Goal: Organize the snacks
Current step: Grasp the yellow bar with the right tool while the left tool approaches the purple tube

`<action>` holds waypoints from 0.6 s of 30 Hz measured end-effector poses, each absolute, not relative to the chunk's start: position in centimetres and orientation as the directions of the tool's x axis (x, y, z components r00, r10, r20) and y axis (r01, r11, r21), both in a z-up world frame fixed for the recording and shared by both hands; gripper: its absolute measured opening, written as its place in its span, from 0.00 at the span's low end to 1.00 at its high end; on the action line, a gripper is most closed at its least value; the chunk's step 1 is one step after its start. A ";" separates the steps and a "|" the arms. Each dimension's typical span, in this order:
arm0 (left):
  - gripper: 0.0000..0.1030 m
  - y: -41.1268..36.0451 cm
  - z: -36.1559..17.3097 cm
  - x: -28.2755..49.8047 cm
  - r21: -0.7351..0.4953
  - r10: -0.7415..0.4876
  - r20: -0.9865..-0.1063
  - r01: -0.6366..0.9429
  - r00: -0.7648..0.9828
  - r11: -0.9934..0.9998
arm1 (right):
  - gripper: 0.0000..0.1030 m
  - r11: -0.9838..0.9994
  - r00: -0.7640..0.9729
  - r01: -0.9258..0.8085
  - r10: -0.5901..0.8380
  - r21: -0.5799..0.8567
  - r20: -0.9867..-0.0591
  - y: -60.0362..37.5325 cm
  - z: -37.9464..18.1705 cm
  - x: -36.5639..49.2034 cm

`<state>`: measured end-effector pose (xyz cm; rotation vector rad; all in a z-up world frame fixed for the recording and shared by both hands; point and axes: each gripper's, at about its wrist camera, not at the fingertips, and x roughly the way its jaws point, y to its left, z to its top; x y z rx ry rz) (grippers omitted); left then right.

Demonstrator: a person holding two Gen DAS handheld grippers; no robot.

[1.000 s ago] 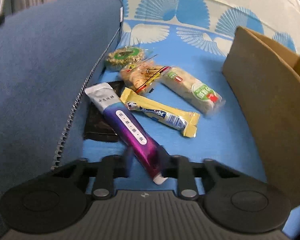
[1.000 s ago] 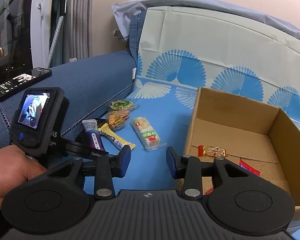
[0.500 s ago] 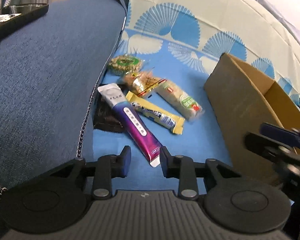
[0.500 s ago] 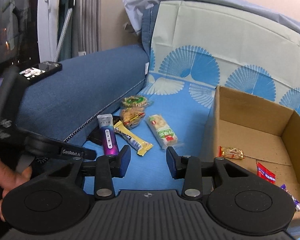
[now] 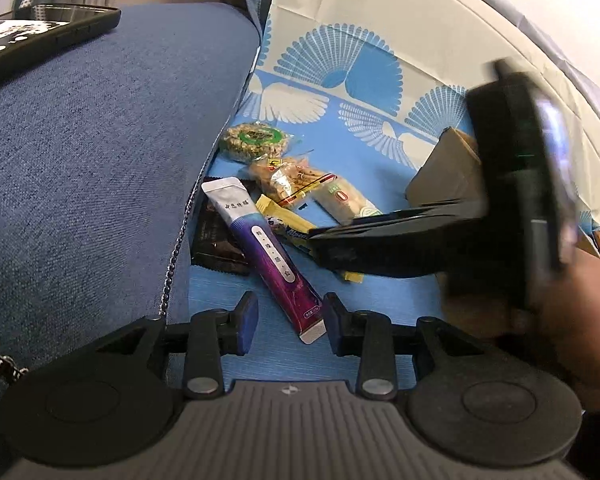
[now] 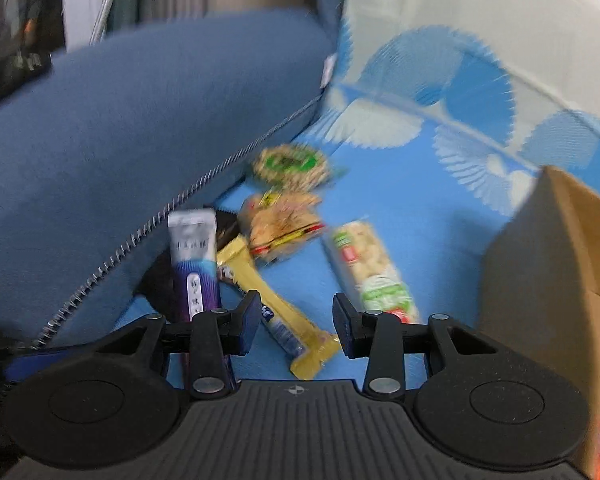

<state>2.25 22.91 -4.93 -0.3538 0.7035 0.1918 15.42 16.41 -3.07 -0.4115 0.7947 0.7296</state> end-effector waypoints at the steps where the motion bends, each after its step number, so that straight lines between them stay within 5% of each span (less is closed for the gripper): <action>1: 0.41 22.9 -5.0 2.3 -0.251 0.054 -0.662 -0.289 0.748 0.924 | 0.41 0.670 0.461 -0.739 0.427 -0.071 -0.778 17.0 -3.6 15.6; 5: 0.42 22.9 -5.0 2.3 -0.256 0.048 -0.659 -0.284 0.751 0.924 | 0.42 0.623 0.413 -0.778 0.413 -0.079 -0.812 18.2 -4.8 16.1; 8: 0.42 22.9 -5.0 2.2 -0.261 0.043 -0.656 -0.281 0.753 0.923 | 0.23 0.613 0.387 -0.789 0.434 -0.049 -0.813 17.5 -4.3 15.7; 18: 0.42 22.9 -4.8 1.7 -0.276 0.035 -0.648 -0.277 0.761 0.921 | 0.22 0.724 0.388 -0.689 0.407 0.033 -0.827 11.5 -0.1 12.0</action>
